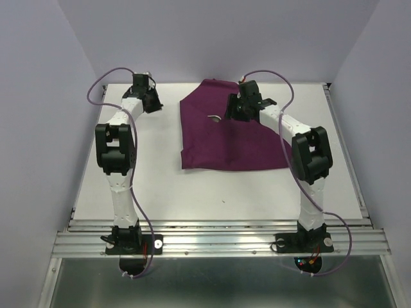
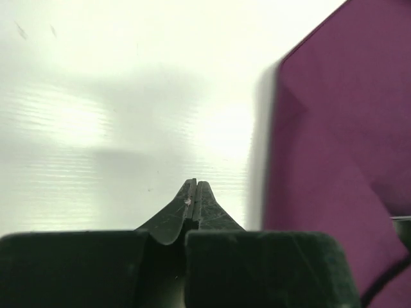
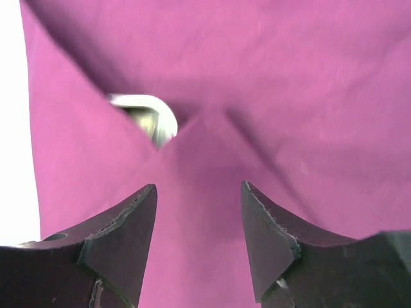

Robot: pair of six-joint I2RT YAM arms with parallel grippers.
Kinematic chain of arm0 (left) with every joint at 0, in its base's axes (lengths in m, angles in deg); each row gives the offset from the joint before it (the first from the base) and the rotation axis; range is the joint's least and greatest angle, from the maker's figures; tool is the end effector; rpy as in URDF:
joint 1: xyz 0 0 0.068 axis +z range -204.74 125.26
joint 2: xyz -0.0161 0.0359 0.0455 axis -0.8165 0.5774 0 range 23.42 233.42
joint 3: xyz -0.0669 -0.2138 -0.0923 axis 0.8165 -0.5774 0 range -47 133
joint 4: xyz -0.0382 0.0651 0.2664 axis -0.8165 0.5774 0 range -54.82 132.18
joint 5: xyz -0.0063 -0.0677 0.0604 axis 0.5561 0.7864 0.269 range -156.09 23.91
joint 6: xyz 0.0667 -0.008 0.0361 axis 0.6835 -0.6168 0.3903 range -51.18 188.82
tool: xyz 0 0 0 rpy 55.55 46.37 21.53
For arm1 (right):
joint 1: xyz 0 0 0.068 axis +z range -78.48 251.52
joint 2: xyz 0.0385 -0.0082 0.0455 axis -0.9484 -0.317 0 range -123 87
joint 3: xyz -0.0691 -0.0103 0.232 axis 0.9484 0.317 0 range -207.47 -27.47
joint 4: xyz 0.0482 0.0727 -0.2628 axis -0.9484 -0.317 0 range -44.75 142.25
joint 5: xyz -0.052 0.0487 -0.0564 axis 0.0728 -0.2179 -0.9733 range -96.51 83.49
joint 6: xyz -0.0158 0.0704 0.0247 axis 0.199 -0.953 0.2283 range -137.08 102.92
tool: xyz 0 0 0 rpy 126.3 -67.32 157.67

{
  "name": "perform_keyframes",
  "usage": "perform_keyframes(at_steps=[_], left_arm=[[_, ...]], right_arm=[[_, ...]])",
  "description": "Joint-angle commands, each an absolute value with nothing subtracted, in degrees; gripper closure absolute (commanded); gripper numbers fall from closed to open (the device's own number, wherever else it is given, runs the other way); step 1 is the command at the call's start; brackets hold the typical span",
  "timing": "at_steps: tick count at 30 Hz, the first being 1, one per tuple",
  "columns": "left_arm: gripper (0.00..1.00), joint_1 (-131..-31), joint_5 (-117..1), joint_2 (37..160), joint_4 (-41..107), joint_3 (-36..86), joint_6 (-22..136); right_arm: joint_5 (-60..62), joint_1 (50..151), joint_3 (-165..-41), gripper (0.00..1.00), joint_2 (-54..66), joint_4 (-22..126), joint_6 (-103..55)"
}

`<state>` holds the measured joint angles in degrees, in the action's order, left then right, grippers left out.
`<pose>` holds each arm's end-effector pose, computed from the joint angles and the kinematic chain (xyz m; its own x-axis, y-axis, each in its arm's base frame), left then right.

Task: Prepare the surgical pack
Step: Pack the surgical kit at the center of the board.

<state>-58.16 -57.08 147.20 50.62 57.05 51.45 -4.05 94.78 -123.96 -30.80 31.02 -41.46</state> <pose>0.5266 -0.0418 0.1954 -0.6045 -0.2591 -0.7533 0.0068 0.9439 -0.3301 0.4543 0.1983 0.1862 -0.7406 0.1305 -0.6591 -0.1295 0.9349 0.3306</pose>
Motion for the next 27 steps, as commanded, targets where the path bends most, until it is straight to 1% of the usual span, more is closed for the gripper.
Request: perform_keyframes(at_steps=[1,6,9,13,16,17,21,25,27], left_arm=[[1.0,-60.19,-55.55,149.62,50.83,57.06,48.52],[1.0,-60.36,-48.71,156.12,52.15,61.53,48.7],[1.0,-61.67,-46.5,157.88,52.14,62.94,49.13],[1.0,-63.52,-44.22,158.76,52.06,64.0,50.62],[1.0,-64.75,-40.71,159.29,51.79,64.27,51.24],[1.0,-65.54,-40.08,159.12,51.53,64.09,51.85],[1.0,-67.3,-39.81,157.98,50.74,63.65,53.09],[1.0,-67.48,-41.3,158.15,51.79,64.35,53.09],[1.0,-67.48,-42.36,158.24,52.76,64.7,53.35]], right_arm=[[-4.05,95.6,-133.44,0.4,-34.54,27.82,-38.7],[-4.58,95.6,-140.39,0.4,-40.51,26.24,-38.61],[-4.58,95.6,-147.06,0.43,-45.08,23.16,-39.14],[-1.42,96.13,-148.85,0.43,-46.86,25.51,-39.41],[2.44,96.13,-148.32,0.42,-47.21,28.51,-39.4],[4.8,96.13,-148.93,0.4,-47.73,30.0,-39.41],[9.56,96.13,-153.14,0.37,-50.54,31.41,-39.84],[11.42,96.65,-157.28,0.36,-53.79,30.98,-39.41],[12.47,97.18,-161.58,0.36,-56.6,29.32,-38.97]])
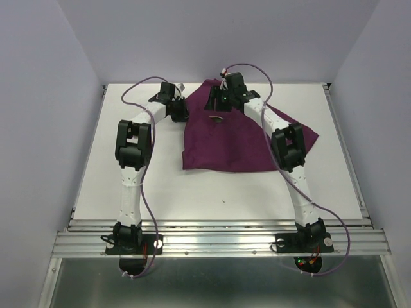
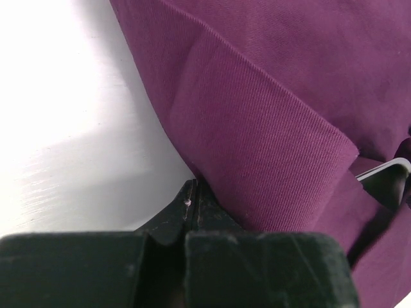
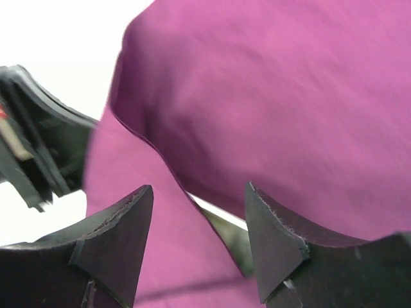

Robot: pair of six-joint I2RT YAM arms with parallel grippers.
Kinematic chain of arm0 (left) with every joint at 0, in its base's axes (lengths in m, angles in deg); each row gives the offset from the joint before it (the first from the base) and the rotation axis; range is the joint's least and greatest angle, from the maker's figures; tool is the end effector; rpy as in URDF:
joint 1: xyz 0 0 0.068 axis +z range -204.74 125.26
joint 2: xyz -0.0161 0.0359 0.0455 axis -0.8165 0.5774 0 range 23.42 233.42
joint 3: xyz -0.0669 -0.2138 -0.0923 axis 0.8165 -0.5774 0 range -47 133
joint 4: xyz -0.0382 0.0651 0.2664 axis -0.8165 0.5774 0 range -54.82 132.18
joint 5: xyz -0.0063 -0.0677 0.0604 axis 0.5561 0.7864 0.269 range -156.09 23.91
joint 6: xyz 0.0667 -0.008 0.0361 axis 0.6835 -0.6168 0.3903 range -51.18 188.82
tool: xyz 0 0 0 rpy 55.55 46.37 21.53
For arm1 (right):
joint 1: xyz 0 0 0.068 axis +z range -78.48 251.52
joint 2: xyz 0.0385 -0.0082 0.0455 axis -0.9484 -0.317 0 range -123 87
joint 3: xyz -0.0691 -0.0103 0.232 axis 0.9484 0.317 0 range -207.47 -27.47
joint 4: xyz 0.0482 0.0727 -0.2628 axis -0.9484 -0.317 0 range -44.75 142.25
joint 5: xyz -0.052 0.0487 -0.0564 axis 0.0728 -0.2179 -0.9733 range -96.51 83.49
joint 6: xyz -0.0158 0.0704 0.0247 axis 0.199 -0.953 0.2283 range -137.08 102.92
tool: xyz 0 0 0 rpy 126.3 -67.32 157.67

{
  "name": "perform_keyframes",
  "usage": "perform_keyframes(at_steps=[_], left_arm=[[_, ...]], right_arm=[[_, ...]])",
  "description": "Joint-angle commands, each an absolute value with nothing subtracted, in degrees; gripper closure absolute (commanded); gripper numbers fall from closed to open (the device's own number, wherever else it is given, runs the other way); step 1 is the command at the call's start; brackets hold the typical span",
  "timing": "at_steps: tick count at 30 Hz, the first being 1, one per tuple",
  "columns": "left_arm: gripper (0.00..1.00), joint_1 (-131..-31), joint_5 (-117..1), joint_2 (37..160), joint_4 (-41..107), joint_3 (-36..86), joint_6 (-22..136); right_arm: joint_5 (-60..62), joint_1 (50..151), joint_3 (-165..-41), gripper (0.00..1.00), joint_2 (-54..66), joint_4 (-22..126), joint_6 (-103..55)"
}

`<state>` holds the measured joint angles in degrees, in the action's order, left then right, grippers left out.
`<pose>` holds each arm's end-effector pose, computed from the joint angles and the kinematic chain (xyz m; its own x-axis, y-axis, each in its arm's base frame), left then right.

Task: Prepare the surgical pack
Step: Pack the surgical kit at the center of the board.

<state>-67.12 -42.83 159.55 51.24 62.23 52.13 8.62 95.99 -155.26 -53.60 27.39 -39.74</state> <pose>0.5272 -0.1420 0.1188 -0.7752 -0.0998 -0.6238 0.2681 0.8421 -0.4679 0.5169 0.2538 0.1782 -0.7398 0.0719 -0.6690 -0.3283 0.8294 0.4521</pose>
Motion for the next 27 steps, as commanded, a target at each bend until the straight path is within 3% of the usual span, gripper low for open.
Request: perform_keyframes(at_steps=[1,7,13,16,24,27], left_arm=[[1.0,-67.48,-42.8,158.33,53.11,64.88,53.7],[1.0,-67.48,-42.36,158.33,53.02,65.41,53.44],[1.0,-67.57,-41.83,158.59,52.85,65.67,53.35],[1.0,-67.48,-41.92,158.51,52.85,65.5,53.35],[1.0,-67.48,-42.8,157.54,53.29,65.41,53.53],[1.0,-67.48,-43.24,156.93,53.46,65.49,53.7]], right_arm=[[13.43,97.18,-162.81,0.35,-57.4,28.61,-38.71],[16.34,97.71,-164.4,0.36,-59.6,29.66,-37.21],[17.57,97.71,-163.96,0.48,-60.04,29.4,-36.95],[17.92,97.71,-162.65,0.58,-59.25,30.36,-37.03],[15.99,97.71,-156.76,0.98,-55.65,33.88,-37.03],[13.97,97.71,-154.57,0.99,-53.99,34.84,-37.47]])
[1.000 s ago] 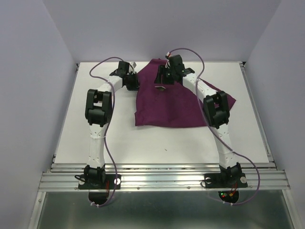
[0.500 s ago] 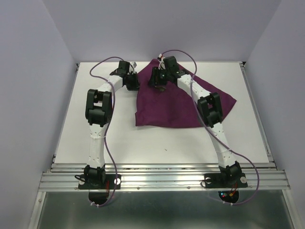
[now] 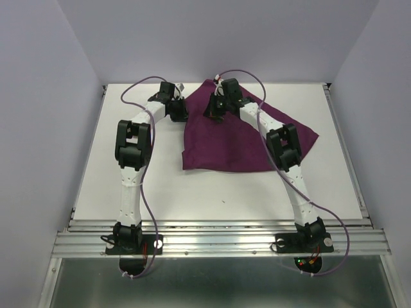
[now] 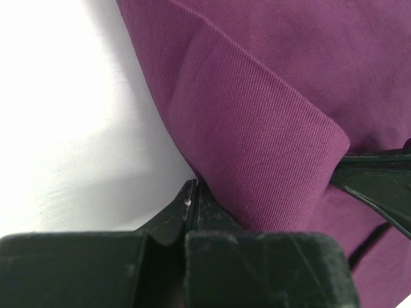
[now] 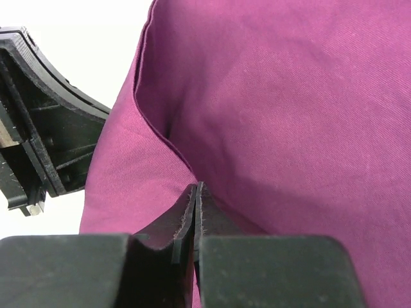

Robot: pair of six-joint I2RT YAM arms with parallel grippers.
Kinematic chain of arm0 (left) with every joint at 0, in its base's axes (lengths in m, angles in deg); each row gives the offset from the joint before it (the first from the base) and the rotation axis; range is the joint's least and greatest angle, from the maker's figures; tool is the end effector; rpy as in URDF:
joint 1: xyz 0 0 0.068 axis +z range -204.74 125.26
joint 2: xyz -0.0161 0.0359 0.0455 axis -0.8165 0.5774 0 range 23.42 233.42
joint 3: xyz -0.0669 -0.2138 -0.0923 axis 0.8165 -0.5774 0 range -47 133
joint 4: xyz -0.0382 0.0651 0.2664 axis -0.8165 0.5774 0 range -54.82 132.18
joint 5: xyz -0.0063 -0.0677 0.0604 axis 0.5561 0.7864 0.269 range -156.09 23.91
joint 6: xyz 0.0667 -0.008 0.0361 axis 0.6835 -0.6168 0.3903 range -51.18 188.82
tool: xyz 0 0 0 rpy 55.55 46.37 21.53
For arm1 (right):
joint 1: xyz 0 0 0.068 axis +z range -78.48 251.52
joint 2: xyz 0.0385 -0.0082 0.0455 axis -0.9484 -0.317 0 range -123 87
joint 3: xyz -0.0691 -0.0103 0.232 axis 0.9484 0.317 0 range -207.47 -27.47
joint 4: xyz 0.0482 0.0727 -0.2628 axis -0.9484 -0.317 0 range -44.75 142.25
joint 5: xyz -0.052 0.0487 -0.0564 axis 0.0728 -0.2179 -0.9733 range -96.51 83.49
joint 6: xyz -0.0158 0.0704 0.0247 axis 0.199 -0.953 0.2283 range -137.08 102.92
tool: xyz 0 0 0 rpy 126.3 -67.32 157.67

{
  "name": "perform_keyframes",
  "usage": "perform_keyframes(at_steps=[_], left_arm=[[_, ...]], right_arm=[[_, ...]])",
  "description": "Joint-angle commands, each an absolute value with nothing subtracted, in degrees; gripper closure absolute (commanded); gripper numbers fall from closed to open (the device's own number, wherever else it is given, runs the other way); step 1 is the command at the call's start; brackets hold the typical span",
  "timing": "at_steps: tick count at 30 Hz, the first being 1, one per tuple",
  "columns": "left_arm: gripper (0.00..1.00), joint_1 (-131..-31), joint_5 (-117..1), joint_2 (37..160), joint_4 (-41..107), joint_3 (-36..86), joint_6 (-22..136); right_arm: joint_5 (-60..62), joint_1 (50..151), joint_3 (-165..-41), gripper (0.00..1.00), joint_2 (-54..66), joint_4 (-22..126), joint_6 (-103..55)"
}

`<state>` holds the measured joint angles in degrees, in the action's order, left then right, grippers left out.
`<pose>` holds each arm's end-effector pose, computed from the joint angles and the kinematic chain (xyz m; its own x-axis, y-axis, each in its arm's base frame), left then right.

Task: Prepare the surgical pack
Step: Pack the surgical kit at the center of the board.

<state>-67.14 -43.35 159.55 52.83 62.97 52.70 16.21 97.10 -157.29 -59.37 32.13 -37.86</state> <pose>0.5269 -0.1416 0.1206 -0.7801 -0.0905 -0.6190 0.2645 0.8490 -0.4574 0.5198 0.2765 0.1454 -0.7440 0.0066 -0.6681 -0.4425 0.7443 0.5002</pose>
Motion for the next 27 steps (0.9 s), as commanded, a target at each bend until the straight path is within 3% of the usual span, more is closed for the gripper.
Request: perform_keyframes(at_steps=[1,13,27], left_arm=[[1.0,-67.48,-43.24,156.84,53.55,65.5,53.7],[1.0,-67.48,-48.07,152.79,56.01,65.5,54.76],[1.0,-69.14,-50.1,144.27,54.25,59.96,55.11]], right_arm=[[13.36,97.71,-153.6,0.99,-53.46,35.37,-37.56],[1.93,97.71,-142.52,0.99,-46.69,42.58,-39.49],[0.61,97.71,-138.74,0.99,-45.45,44.16,-39.93]])
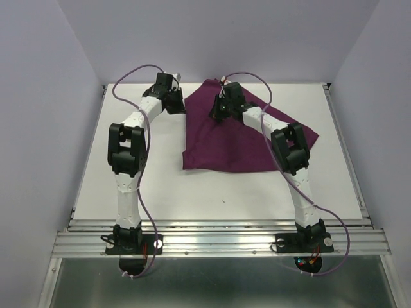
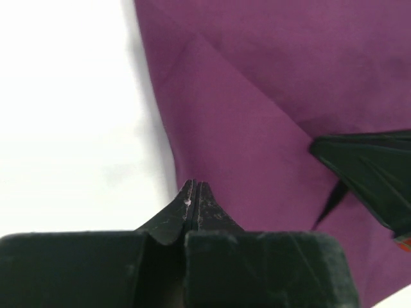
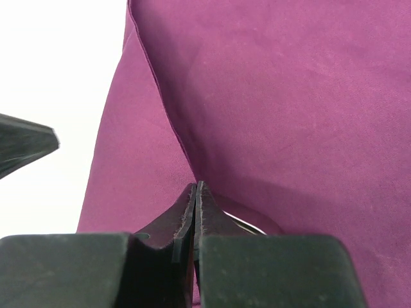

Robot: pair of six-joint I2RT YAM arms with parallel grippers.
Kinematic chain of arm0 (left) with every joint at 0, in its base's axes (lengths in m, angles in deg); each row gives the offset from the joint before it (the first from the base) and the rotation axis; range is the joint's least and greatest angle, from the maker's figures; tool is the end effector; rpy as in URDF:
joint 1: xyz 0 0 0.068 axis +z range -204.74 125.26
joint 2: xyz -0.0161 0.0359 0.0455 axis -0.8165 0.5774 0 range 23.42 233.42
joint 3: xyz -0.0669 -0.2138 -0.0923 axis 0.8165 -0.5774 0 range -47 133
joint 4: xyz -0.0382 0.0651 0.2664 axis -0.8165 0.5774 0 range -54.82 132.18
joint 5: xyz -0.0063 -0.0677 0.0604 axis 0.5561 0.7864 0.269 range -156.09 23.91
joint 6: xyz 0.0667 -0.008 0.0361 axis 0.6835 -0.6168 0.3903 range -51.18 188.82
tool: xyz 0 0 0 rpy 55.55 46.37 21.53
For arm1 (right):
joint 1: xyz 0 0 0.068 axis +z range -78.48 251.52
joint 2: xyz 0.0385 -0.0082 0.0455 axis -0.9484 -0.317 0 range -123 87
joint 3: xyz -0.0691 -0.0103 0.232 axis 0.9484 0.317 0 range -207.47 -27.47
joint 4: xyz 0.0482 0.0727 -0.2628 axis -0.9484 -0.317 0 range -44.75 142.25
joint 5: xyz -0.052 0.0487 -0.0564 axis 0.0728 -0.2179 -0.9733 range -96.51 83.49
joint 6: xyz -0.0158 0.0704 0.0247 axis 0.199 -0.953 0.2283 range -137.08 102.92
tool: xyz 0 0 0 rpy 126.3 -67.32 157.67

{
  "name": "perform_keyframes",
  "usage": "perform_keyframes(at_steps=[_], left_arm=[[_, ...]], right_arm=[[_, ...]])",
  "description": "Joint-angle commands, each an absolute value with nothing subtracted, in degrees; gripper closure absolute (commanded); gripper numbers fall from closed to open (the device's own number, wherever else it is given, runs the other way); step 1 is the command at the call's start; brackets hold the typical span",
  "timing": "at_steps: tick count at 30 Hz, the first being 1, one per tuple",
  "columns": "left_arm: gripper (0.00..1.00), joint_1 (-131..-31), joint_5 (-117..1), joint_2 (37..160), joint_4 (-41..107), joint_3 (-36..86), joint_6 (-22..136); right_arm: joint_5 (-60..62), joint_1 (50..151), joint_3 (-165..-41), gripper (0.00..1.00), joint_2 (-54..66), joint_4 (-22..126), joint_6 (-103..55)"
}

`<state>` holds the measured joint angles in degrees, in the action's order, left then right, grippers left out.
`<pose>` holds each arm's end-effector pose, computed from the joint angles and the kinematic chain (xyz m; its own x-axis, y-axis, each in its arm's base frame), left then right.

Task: Prepare the surgical pack
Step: Pack the surgical kit at the center of the board.

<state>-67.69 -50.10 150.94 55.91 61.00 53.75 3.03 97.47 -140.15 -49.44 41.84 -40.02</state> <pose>0.5143 -0.1367 0.1790 -0.7173 -0.0914 -0.6908 0.2424 0.8967 -0.3703 0.5039 0.2572 0.1458 -0.6813 0.0959 -0.7257 -0.3142 0.8571 0.4082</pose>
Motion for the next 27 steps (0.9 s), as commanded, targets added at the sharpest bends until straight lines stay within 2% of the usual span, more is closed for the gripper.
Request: perform_keyframes(at_steps=[1,23,24,27], left_arm=[[1.0,-69.41,-49.49,144.18,54.25,59.96,55.46],[1.0,-71.35,-42.1,155.25,54.96,64.62,57.92],[1.0,-71.35,-42.01,155.25,54.96,64.36,58.01],[1.0,-71.35,-41.83,155.08,54.69,64.18,58.01]], right_arm=[[0.43,97.71,-138.74,0.99,-45.28,44.25,-39.93],[-0.18,97.71,-136.11,0.99,-43.09,44.77,-40.64],[-1.31,97.71,-135.23,0.96,-41.34,45.3,-41.07],[-4.13,97.71,-132.25,0.63,-37.65,46.71,-41.16]])
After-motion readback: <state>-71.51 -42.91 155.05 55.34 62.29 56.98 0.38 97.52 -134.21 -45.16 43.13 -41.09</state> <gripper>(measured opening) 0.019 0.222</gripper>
